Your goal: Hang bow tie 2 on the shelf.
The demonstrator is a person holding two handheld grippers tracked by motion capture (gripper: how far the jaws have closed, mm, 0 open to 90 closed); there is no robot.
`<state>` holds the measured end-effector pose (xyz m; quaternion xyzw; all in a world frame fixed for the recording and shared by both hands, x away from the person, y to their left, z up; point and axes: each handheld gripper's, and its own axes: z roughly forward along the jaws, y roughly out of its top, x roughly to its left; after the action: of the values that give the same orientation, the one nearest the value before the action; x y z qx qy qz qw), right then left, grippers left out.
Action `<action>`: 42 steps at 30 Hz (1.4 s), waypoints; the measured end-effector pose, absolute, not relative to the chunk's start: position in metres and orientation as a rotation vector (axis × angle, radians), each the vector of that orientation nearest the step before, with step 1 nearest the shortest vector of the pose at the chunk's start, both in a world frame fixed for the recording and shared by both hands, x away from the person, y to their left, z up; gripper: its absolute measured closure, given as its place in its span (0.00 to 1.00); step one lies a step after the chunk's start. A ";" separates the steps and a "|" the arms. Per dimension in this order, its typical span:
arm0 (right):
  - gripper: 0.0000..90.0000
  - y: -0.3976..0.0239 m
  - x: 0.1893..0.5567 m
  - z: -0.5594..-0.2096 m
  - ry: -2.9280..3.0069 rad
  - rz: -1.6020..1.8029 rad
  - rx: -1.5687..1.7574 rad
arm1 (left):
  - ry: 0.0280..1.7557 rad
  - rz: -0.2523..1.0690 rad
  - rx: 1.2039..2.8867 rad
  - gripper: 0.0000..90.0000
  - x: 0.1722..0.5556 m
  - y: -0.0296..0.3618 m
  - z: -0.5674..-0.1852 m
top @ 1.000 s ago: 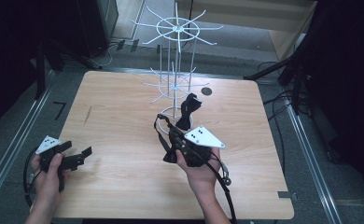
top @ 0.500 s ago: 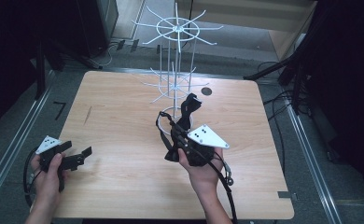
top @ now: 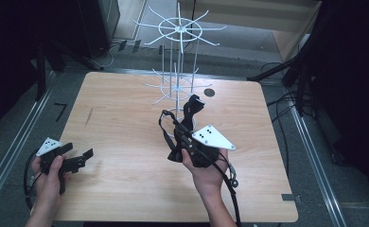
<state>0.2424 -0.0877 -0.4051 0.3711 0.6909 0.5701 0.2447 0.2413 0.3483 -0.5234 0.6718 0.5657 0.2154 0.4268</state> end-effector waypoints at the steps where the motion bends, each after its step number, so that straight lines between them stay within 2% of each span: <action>1: 0.97 -0.088 0.242 -0.404 1.881 1.558 1.010 | 1.414 0.538 1.678 0.09 0.241 0.348 -0.523; 26: 0.98 -0.099 0.245 -0.390 1.810 1.567 1.010 | 1.413 0.538 1.680 0.09 0.241 0.348 -0.523; 42: 0.96 -0.092 0.277 -0.414 1.830 1.461 1.078 | 1.413 0.538 1.679 0.09 0.241 0.348 -0.523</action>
<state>0.2767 -0.0918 -0.4141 0.4016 0.6818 0.5445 0.2781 0.2412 0.3483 -0.5234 0.6719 0.5656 0.2152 0.4270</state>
